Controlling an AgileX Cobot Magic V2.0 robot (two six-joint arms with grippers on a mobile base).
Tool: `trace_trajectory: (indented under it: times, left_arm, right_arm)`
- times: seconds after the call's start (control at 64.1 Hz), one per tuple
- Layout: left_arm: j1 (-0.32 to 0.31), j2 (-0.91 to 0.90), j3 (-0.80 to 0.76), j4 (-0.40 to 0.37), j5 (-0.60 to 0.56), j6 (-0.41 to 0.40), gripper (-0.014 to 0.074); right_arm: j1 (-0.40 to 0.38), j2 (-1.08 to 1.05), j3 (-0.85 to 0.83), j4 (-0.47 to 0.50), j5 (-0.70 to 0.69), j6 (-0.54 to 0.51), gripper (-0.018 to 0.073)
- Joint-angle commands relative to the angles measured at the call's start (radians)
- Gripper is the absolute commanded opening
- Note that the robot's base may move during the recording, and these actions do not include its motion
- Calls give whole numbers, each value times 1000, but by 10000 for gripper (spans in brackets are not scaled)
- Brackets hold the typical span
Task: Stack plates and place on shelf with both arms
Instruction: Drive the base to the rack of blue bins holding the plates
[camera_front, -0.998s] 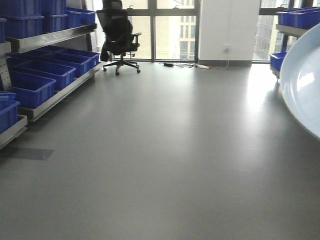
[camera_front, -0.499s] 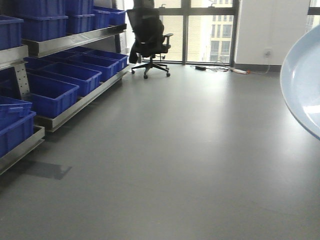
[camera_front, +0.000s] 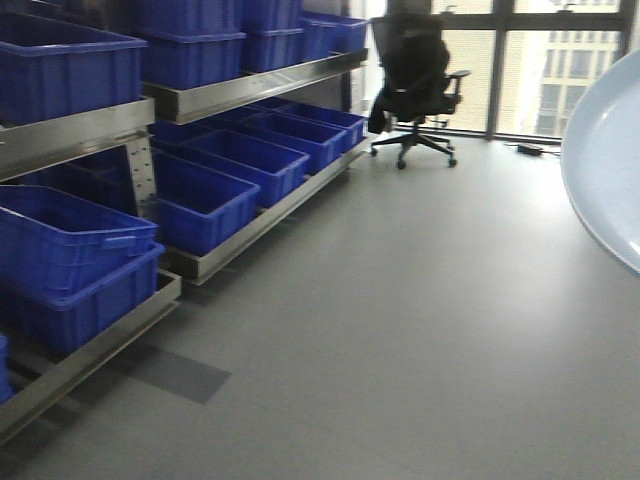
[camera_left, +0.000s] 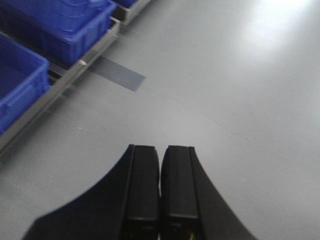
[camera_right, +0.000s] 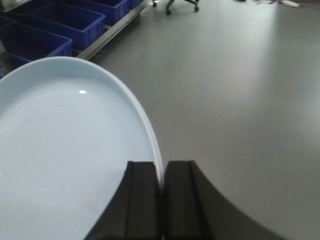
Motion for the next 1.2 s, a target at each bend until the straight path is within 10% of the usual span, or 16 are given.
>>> trace_trajectory:
  times: [0.0,1.185]
  left_arm:
    - [1,5,-30,-3,-79,-7,85]
    - [-4,5,-30,-3,-79,-7,85]
  right_arm:
    - [-7,7,-34,-6,-95,2,29]
    - [-7,7,-34,-6,-95,2,29]
